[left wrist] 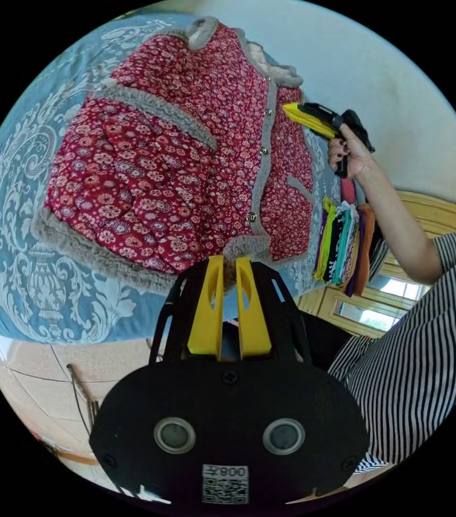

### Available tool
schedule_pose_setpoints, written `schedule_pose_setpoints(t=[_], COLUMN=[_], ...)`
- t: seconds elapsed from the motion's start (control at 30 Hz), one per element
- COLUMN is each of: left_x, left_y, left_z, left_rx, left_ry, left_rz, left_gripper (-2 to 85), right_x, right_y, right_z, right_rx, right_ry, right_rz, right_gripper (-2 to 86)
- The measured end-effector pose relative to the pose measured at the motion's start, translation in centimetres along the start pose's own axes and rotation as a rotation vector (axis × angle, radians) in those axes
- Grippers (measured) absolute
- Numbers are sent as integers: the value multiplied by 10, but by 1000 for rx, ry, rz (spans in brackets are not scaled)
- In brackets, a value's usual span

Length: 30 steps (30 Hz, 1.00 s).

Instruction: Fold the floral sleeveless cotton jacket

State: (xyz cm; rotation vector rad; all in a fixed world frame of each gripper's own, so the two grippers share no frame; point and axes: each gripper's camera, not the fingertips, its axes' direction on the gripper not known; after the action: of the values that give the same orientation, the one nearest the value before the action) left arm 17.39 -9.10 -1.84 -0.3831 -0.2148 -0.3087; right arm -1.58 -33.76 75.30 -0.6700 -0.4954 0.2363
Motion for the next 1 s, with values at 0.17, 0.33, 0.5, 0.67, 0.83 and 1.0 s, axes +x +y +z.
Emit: schedule_pose_setpoints(t=[0.17, 0.33, 0.5, 0.67, 0.83, 1.0], left_x=[32, 60, 76, 74, 94, 111], left_y=[-49, -144, -187, -188, -217, -286], left_z=[-42, -77, -87, -84, -114, -157], left_rx=[76, 148, -42, -299, -319, -181], left_ry=[-30, -53, 39, 114, 256, 279], left_rz=[59, 200, 273, 175, 279, 422], left_gripper=[36, 38, 42, 60, 59, 33], right_x=[5, -2, -19, -15, -14, -21], right_y=[9, -18, -41, -43, -36, -37], right_z=[-50, -68, -63, -62, -75, -82], right_rx=[146, 216, 183, 134, 155, 178], right_ry=[96, 284, 414, 450, 418, 426], right_rz=[-37, -90, -184, -207, -224, -264], right_gripper=[2, 1, 1, 1, 1, 1])
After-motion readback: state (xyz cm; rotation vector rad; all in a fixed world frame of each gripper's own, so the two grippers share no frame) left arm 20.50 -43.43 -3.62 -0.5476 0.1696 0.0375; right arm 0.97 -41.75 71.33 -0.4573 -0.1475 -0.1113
